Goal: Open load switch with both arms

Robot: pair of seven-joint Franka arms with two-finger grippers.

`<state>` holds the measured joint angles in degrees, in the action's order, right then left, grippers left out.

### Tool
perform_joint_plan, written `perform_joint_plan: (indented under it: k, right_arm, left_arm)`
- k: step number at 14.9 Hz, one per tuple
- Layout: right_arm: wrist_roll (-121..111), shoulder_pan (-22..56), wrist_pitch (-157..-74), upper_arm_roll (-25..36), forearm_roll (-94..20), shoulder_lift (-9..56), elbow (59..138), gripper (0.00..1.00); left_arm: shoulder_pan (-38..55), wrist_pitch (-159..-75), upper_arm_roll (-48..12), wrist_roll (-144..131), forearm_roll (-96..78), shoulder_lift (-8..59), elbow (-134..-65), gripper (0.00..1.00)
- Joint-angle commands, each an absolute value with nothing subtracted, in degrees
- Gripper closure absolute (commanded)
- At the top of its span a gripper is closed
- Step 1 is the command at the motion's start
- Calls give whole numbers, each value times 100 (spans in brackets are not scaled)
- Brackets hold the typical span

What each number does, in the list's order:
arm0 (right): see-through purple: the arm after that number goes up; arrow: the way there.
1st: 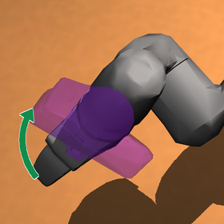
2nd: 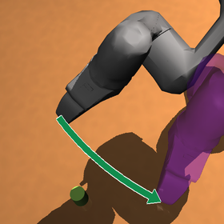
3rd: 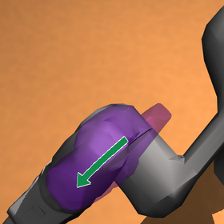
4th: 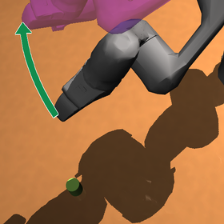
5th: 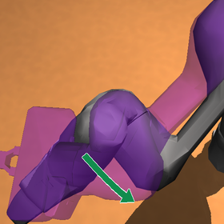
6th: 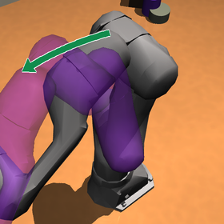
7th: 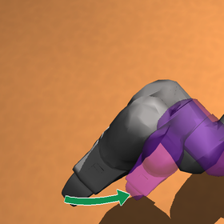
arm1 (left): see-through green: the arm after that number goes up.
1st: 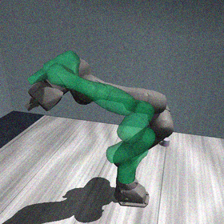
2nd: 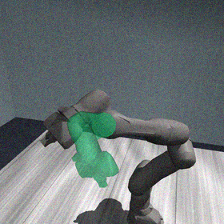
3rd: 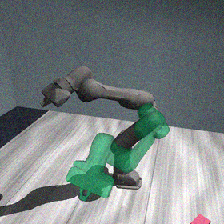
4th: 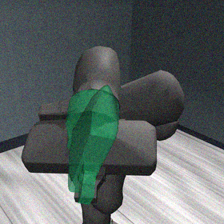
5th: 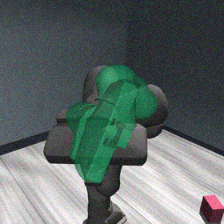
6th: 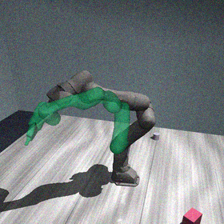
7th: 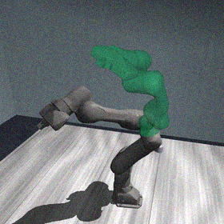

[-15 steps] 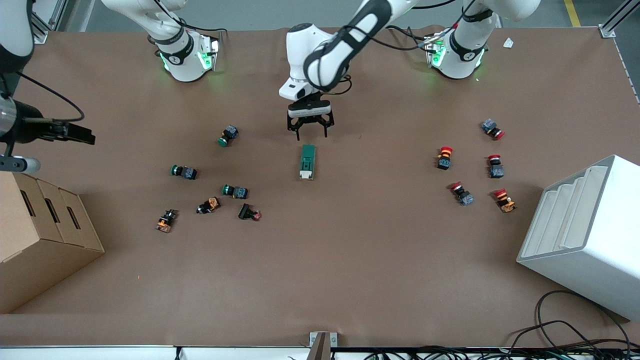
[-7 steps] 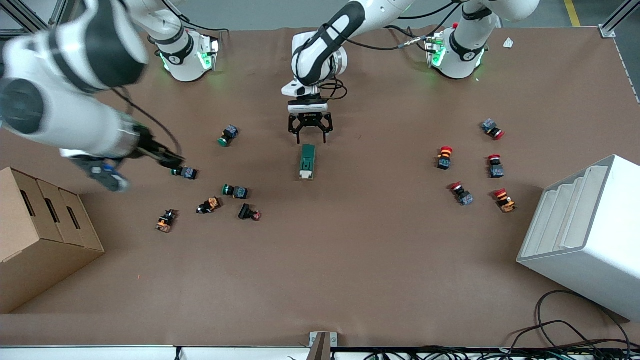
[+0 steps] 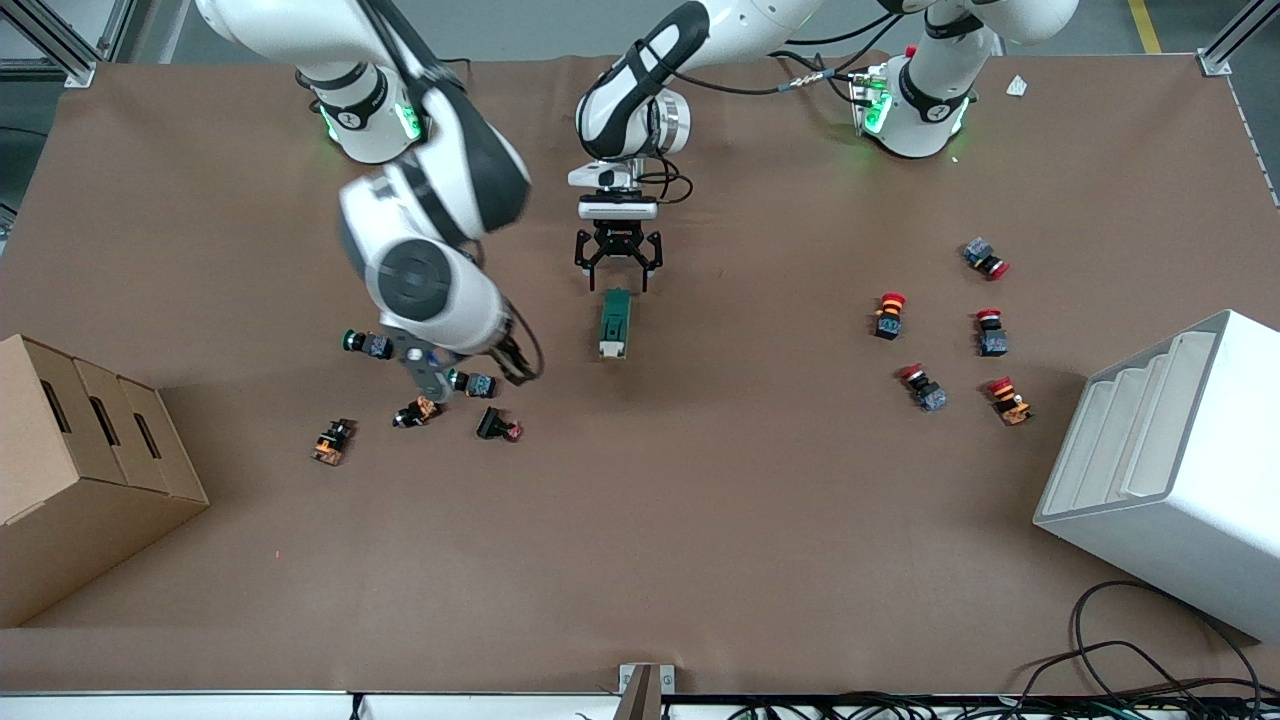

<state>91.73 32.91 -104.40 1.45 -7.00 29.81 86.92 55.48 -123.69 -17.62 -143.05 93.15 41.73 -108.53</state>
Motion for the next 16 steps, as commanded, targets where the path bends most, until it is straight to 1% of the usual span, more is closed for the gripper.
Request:
perform_joint_plan:
  k: [1, 2, 5, 12, 16]
  right_arm:
    - [10034, 3567, -10529, 211, -939, 3742, 8176, 0]
    - [10272, 3647, -10625, 211, -1062, 3944, 8035, 0]
    - [10669, 3770, -11047, 211, -1309, 4253, 8007, 0]
    - [11258, 4069, -11136, 211, -1556, 4622, 8016, 0]
    - [11303, 4254, -11074, 202, -1758, 4720, 8042, 0]
  left_arm:
    - [5747, -11954, -1731, -14580, 9439, 4262, -10802, 1]
    - [5826, -11936, -1723, -14633, 9457, 4289, -10802, 2]
    - [5880, -11647, -1723, -14651, 9641, 4420, -10802, 1]
    - [6056, -11329, -1723, -15161, 10150, 4816, -10767, 0]
    - [6143, -11206, -1714, -15179, 10222, 4948, -10749, 0]
